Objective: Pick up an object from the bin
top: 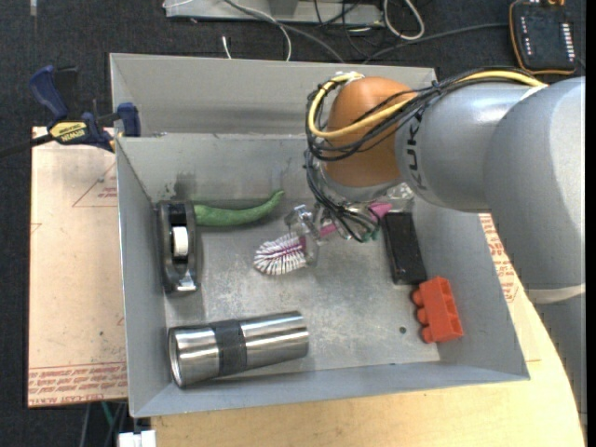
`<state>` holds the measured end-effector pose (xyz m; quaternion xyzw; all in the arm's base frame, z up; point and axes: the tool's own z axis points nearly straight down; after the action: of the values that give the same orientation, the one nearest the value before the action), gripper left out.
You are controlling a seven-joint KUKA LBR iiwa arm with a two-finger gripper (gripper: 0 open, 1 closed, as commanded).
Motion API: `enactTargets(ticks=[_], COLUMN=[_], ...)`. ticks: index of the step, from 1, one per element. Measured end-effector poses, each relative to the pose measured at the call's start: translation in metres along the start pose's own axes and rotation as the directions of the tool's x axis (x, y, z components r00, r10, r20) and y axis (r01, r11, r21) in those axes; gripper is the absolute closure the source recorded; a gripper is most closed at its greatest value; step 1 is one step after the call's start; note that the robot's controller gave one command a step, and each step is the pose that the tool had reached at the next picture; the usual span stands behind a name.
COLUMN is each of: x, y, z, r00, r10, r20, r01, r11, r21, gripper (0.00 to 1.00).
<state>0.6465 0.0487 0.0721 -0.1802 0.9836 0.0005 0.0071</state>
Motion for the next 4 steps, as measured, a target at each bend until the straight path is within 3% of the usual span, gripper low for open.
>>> enactTargets(ticks=[2,4], x=[0.002,-0.001], y=[0.001,0.002], z=[-0.011,-0.065], r00=[1.0,1.0], r10=[-0.001,-0.002], r20=[-0.008,0.001], r01=[0.001,0.002], r11=[1.0,1.0], r21=[-0.003,-0.002], gripper=[1.0,1.0])
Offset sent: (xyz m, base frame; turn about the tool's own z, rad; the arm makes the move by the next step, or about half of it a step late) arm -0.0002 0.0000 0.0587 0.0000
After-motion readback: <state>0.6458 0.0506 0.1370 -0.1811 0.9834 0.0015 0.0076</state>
